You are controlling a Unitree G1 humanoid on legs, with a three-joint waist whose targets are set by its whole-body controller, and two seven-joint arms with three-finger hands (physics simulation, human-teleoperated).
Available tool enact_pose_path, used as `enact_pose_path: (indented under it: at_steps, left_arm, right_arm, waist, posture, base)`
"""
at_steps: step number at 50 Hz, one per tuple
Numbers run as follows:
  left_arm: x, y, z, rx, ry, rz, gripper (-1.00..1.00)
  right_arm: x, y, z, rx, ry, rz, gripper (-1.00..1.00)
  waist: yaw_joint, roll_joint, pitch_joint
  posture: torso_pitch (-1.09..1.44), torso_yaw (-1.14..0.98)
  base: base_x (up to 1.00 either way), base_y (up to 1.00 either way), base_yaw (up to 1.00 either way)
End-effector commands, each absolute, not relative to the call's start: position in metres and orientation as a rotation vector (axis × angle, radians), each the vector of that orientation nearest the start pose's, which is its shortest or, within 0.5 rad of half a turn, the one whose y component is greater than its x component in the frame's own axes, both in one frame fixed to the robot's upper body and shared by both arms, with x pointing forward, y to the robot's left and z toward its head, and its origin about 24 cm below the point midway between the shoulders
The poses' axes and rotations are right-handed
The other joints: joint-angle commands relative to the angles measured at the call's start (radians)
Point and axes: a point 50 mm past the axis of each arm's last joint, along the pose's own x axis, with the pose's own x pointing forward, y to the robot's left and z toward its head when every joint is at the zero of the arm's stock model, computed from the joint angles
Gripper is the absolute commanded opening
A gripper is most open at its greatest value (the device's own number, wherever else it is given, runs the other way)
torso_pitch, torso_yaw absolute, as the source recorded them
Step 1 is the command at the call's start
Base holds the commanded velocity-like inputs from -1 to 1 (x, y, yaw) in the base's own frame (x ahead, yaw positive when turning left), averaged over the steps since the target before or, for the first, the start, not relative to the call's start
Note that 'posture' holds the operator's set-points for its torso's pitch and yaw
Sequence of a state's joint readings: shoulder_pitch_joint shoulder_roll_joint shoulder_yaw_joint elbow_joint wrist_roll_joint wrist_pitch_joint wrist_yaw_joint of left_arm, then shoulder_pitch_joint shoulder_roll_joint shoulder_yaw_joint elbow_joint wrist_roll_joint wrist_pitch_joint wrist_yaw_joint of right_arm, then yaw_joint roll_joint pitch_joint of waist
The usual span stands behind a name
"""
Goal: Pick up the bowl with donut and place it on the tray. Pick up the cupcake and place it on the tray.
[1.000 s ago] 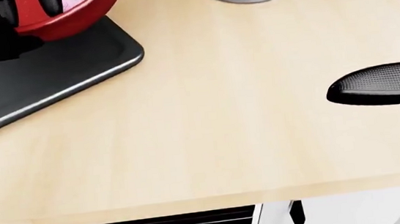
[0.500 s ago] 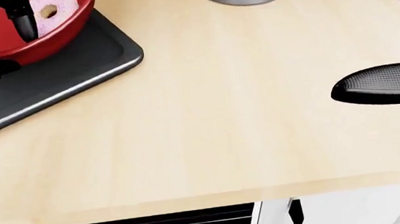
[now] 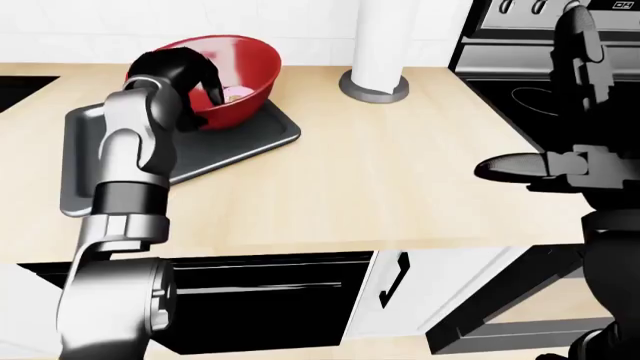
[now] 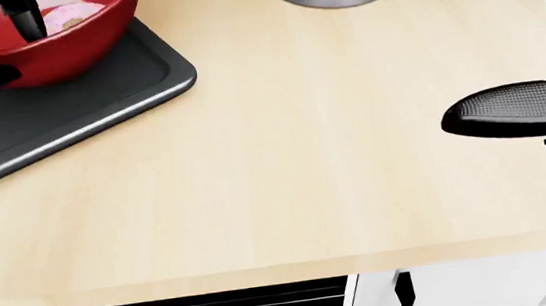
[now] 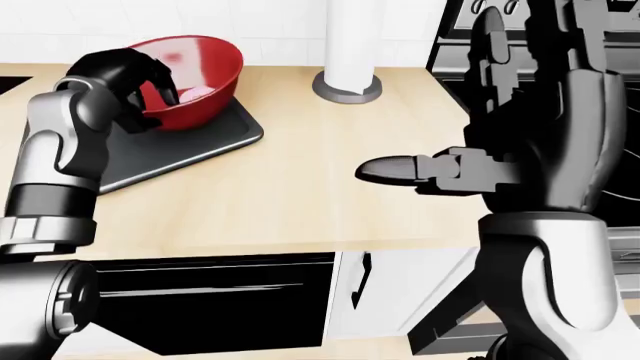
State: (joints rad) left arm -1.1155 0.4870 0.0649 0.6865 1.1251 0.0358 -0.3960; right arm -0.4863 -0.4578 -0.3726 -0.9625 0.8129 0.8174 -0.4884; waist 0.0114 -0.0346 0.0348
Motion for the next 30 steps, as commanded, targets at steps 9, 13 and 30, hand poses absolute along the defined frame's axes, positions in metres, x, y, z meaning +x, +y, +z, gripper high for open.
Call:
enact_pose_path:
  at_steps: [9,13,30]
  left_arm:
    - [0.394,0.217,0.296,1.453,-0.076,0.138,0.05]
    - [0.389,0.216,0.301,1.448,-0.089,0.141,0.3]
    - [0.36,0.212,0.332,1.314,-0.205,0.166,0.53]
  right_arm:
    - [0.195,-0.187,0.302,0.109,-0.672,-0.035,1.0]
    - [0.195,-0.186,0.303,0.108,-0.672,-0.033,1.0]
    - [0.195,-0.184,0.301,0.103,-0.669,-0.026,1.0]
  waist:
    - [0.001,-0.001,-0.021]
    - [0.0,-0.003,-0.019]
    - [0.001,-0.003,-0.014]
  posture:
    - [0.0,0.0]
    - [0.0,0.0]
    - [0.0,0.0]
  base:
    - [0.0,0.0,0.0]
    - [0.0,0.0,0.0]
    - [0.0,0.0,0.0]
